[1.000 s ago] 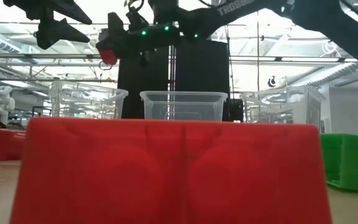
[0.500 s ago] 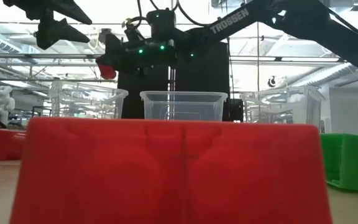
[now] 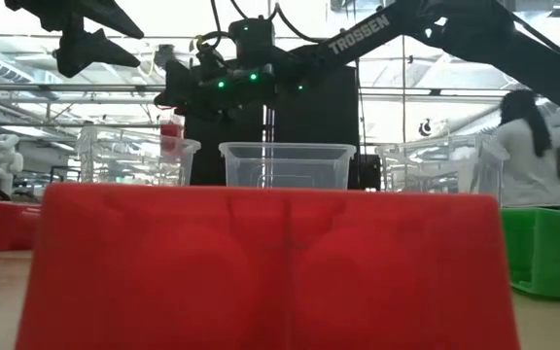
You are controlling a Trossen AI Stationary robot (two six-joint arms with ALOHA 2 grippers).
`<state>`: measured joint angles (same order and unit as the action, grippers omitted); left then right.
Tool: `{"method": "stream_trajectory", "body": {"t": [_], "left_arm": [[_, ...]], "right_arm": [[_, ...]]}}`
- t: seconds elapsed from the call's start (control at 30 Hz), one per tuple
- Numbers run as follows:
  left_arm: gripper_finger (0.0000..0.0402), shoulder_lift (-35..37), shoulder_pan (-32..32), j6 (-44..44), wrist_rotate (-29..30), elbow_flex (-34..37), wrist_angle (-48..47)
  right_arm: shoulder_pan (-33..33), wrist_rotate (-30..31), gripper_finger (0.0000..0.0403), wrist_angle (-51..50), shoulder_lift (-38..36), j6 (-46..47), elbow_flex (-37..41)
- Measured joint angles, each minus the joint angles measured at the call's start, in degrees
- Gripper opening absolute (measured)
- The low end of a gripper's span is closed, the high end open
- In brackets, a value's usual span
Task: Sort blocks
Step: Put the red game piece into the left transparent bin
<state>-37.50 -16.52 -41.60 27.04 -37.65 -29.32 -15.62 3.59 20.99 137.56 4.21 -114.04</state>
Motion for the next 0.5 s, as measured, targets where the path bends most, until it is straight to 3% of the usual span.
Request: {"method": "stream_trajectory", "body": {"t": [0.1,0.3,0.5], "left_arm": [[0.0209,0.01,0.0,0.02,0.01,0.0,0.0],[0.0209,0.0,0.01,0.04,-0.33,0.0,-0.99],[0.0209,0.0,-0.01,-1.51,-6.46,0.0,-12.69]], "right_arm": [[-0.24,-0.53,0.0278,-0.09,0.0,0.18,0.0],[-0.18,-2.09,0.0269,-0.61,-0.86,0.77,0.02],[1.1,-5.55,0.026,-10.02,-11.12,-7.77,-0.04]]}}
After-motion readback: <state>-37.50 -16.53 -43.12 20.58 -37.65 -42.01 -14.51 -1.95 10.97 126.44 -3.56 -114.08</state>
